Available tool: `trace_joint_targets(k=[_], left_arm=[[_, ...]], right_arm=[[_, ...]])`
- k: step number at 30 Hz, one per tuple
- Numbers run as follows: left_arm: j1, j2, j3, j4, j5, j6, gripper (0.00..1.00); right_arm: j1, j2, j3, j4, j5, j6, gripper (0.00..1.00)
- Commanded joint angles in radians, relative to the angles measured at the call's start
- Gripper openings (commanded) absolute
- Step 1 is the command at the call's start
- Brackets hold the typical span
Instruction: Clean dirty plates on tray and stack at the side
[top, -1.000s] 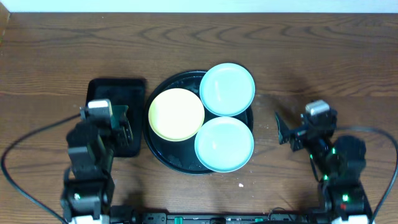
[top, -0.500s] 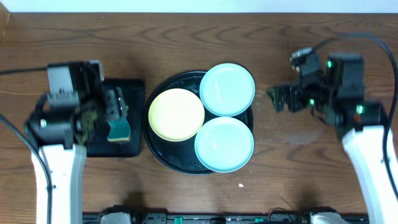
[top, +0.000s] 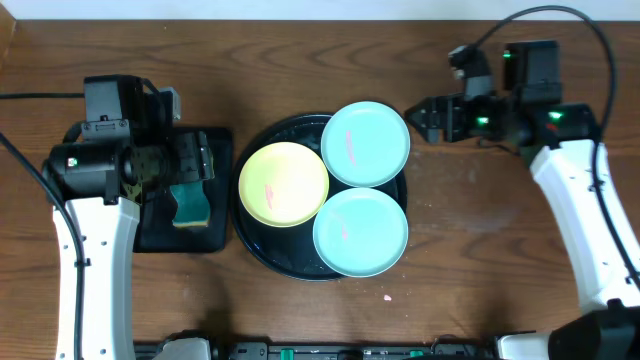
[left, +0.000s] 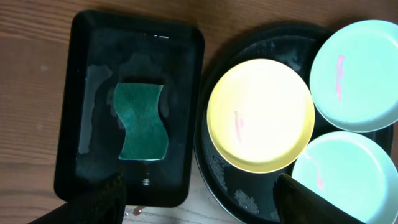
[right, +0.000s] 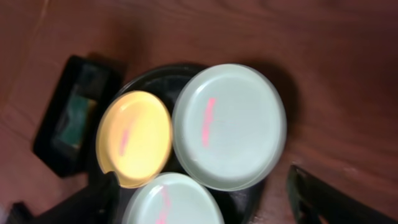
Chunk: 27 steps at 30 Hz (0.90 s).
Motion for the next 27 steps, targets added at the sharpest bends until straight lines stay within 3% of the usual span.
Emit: trace_joint_targets(k=[1,8,12,20,27], left_arm=[[0.000,0.001,0.026,-0.002,-0.029,0.002,0.76],[0.027,0.003,0.023,-0.018,-0.186,-0.137,0.76],[0.061,0.015,0.010,-0.027,-0.186,-0.141,0.76],[0.096,0.096,-0.021,-0.034,-0.185,-0.140,0.76],[0.097,0.178,-0.021,-0.033,-0.186,-0.140,0.75]], right_arm=[[0.108,0.047,0.022,0.008,0.073,0.183,0.77],[0.314,0.204,0.141,-0.096,0.249,0.352,0.63],[0.392,0.302,0.201,-0.154,0.303,0.411,0.57],[0.476,0.442,0.201,-0.121,0.354,0.459,0.27],[0.518,0.533,0.201,-0.059,0.364,0.462,0.17]])
